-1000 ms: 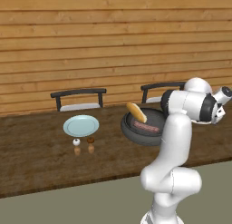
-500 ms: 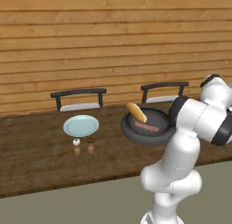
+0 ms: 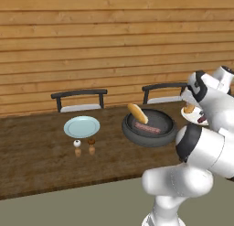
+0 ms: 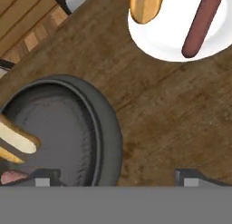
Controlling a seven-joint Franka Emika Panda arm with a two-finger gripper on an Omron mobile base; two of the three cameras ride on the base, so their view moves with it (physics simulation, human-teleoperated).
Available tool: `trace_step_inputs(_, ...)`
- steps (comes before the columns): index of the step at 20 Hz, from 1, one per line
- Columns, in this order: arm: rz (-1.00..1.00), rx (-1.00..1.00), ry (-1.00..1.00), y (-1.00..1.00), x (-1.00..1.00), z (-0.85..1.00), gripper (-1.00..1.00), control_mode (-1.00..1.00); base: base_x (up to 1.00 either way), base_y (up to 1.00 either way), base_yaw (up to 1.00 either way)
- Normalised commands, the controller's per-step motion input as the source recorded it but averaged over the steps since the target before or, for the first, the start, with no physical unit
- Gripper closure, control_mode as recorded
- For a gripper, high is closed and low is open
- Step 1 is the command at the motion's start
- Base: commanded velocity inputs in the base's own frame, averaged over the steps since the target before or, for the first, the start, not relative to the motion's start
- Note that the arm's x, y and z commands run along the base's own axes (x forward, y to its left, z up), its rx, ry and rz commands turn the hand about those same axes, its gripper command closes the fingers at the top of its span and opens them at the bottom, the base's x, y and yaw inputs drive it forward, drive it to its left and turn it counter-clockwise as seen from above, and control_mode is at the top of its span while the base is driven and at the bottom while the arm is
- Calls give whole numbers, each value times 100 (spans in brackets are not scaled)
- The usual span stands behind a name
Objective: Place one bun and one sausage from the bowl on each plate.
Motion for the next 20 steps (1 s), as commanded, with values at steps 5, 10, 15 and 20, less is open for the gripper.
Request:
trace_step_inputs(5, 52, -10, 0, 100, 0, 12, -100, -100, 0, 0, 0)
trace_step_inputs(10, 48, -14, 0, 100, 0, 0, -100, -100, 0, 0, 0)
trace_step_inputs(15, 39, -12, 0, 100, 33, -2, -100, -100, 0, 0, 0)
trace_step_inputs(20, 20, -9, -6, 63, 15, -13, -100, -100, 0, 0, 0)
